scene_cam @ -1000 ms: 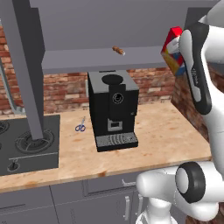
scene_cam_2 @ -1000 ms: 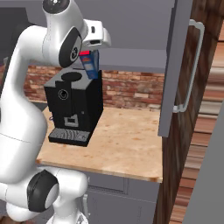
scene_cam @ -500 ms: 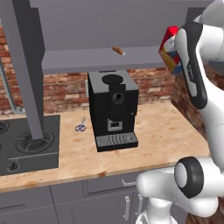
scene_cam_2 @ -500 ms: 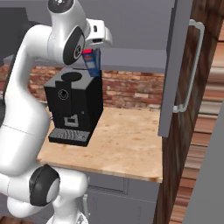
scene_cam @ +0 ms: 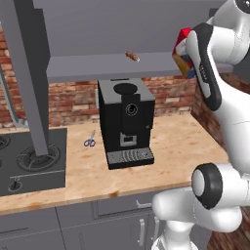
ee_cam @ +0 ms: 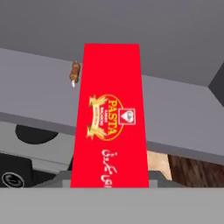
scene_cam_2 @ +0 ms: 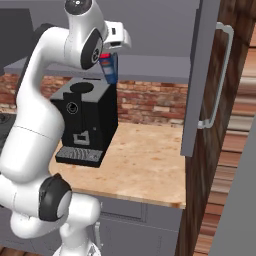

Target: Pick the boxed food and yogurt from the counter and place them in the cabinets closest to them.

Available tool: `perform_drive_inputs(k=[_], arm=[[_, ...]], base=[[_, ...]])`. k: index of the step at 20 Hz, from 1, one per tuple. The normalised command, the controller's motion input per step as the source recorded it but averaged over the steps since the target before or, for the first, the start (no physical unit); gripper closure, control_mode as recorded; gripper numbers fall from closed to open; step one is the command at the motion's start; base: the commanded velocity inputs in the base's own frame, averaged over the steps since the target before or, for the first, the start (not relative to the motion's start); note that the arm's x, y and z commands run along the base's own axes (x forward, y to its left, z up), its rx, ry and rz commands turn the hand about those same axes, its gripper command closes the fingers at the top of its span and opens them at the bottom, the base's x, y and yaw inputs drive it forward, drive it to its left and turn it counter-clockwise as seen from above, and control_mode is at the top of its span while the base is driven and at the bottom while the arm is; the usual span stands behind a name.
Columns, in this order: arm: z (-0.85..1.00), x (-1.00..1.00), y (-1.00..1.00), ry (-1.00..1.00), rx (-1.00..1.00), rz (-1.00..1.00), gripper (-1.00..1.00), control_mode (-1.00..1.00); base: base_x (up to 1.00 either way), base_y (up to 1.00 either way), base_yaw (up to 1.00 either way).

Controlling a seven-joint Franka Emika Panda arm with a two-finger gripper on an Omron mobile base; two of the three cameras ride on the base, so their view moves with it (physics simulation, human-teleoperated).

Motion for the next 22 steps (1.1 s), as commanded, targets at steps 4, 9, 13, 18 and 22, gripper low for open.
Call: perform_drive_inputs(k=[4,9,13,18,22], arm=[[0.00,0.50,0.01,0.03,0.00,0.00,1.00,-1.00],[0.00,0.51,0.00,0.04,0.01,0.00,1.00,-1.00],[0.04,0.55,0.00,0.07,0.01,0.00,1.00,-1.00],[0.08,0.58,0.00,0.10,0.00,0.00,1.00,-1.00],[0.09,0.54,0.00,0.11,0.00,0.00,1.00,-1.00]], base=[[0.00,0.00,0.00],[0.00,0.00,0.00],[0.00,0.00,0.00],[0.00,0.00,0.00],[0.00,0.00,0.00]])
